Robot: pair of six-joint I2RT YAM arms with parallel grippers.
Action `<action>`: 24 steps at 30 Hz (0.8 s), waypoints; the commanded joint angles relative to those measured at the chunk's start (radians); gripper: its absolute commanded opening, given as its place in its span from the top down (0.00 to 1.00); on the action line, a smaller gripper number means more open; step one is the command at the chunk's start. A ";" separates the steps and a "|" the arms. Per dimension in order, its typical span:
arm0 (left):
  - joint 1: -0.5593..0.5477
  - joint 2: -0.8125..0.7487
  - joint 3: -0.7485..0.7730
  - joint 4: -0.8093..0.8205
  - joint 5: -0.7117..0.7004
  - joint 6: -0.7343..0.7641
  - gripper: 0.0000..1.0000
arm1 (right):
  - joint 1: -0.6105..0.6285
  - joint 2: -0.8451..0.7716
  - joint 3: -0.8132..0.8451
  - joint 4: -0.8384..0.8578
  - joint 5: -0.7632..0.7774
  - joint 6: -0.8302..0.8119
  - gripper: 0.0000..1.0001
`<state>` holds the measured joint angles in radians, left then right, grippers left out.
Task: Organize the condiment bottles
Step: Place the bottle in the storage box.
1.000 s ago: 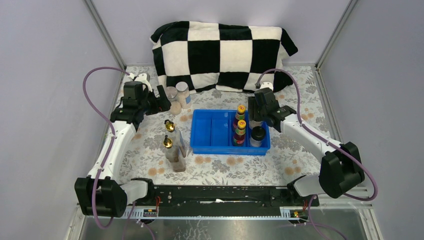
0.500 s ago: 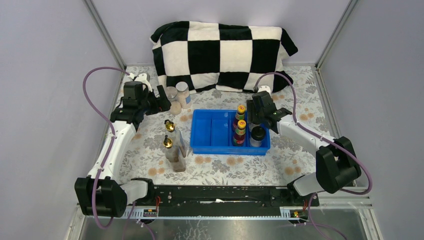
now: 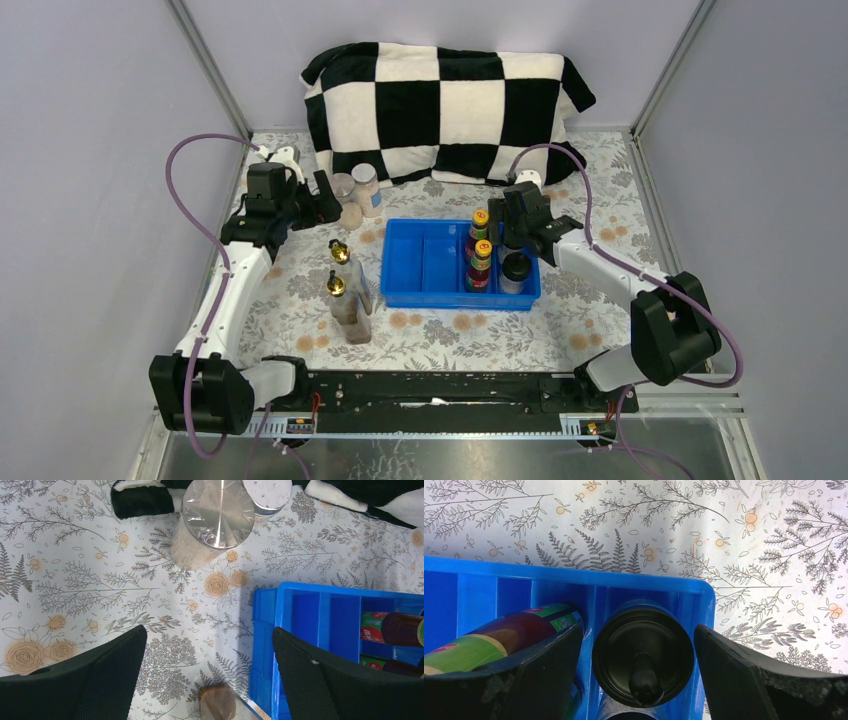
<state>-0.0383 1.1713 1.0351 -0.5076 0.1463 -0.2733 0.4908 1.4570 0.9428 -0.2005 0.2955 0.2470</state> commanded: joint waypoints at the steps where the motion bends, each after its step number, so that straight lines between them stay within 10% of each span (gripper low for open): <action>1: 0.006 -0.006 -0.013 0.046 0.006 0.009 0.01 | 0.009 -0.065 0.025 -0.008 0.031 -0.003 0.11; 24: 0.006 -0.008 -0.017 0.045 0.002 0.014 0.01 | 0.011 -0.336 0.137 -0.258 0.048 0.004 0.11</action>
<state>-0.0383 1.1713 1.0351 -0.5076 0.1463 -0.2733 0.4919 1.1542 1.0370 -0.3981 0.3496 0.2428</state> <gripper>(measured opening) 0.990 0.891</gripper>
